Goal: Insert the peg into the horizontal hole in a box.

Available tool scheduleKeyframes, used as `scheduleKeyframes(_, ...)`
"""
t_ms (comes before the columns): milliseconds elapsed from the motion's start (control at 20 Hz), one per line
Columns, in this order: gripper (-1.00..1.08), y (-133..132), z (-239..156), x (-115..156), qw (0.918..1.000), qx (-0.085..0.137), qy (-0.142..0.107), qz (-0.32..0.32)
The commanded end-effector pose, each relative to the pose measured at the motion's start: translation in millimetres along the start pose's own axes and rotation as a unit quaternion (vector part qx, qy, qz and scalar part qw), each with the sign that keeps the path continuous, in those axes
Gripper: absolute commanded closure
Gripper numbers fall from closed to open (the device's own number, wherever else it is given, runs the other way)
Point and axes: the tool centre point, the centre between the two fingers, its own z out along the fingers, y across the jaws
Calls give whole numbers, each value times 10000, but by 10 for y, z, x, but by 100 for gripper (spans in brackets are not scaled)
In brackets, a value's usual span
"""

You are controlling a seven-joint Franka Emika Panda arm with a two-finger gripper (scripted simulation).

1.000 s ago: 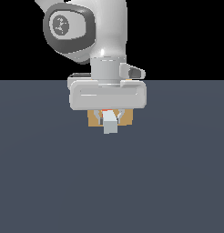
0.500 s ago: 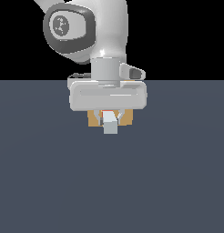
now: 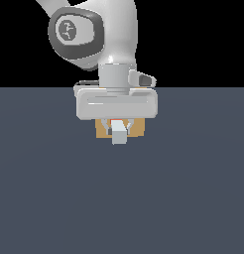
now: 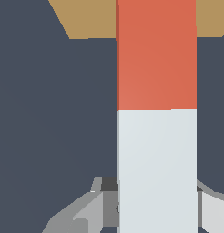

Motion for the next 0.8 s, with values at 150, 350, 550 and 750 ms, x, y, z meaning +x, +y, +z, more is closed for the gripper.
scheduleKeyframes(150,108,5,-20,469,10000,-20,20,-56)
scheduleKeyframes(350,108,5,-28,758,10000,-27,21,-58)
scheduleKeyframes(550,108,11,-34,921,10000,-32,21,-59)
scheduleKeyframes(750,108,23,-37,958,10000,-35,21,-60)
